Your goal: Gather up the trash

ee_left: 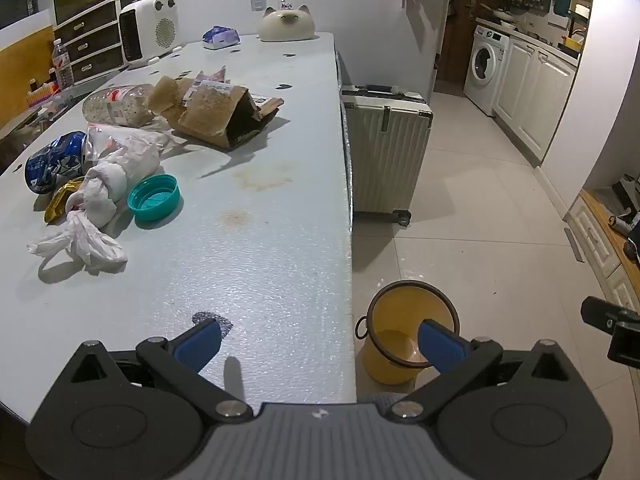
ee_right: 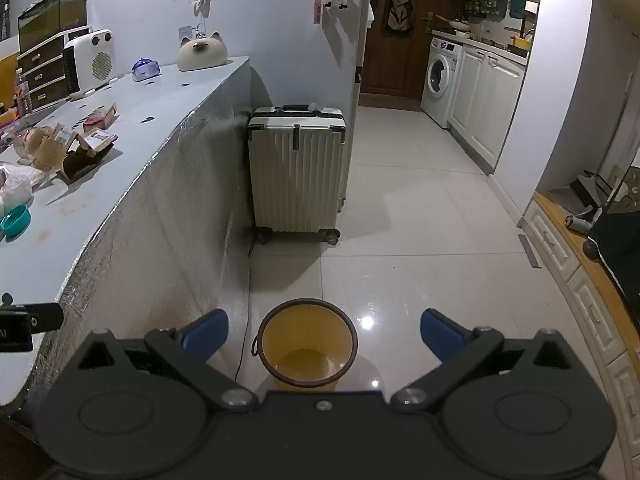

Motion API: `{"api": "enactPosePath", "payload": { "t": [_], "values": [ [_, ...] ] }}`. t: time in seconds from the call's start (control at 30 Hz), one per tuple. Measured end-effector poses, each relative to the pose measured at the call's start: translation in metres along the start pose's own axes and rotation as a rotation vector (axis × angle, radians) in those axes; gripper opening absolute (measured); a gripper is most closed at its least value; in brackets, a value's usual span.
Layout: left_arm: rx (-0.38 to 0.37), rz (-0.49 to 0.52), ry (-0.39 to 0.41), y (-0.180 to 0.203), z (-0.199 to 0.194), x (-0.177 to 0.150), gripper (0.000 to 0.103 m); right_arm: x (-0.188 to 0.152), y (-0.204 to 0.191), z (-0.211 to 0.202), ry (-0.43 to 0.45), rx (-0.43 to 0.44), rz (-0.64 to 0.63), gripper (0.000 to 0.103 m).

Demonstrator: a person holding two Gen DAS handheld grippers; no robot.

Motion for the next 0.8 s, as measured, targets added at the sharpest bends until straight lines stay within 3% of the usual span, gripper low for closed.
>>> {"api": "enactPosePath", "payload": {
  "t": [0.8],
  "values": [
    [-0.002,-0.002,0.007,0.0,0.0,0.0,0.103,-0.001,0.0,-0.012,0.002,0.006,0.001,0.103]
  ]
}}
Point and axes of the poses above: each gripper's, at about its wrist camera, not at the fingertips, and z roughly the way its jaws point, y to its right, x to its top, the point moved 5 cm from there along z, roughly the way its jaws point, and after that the axes turned 10 degrees about x, right-handed, at the moved point
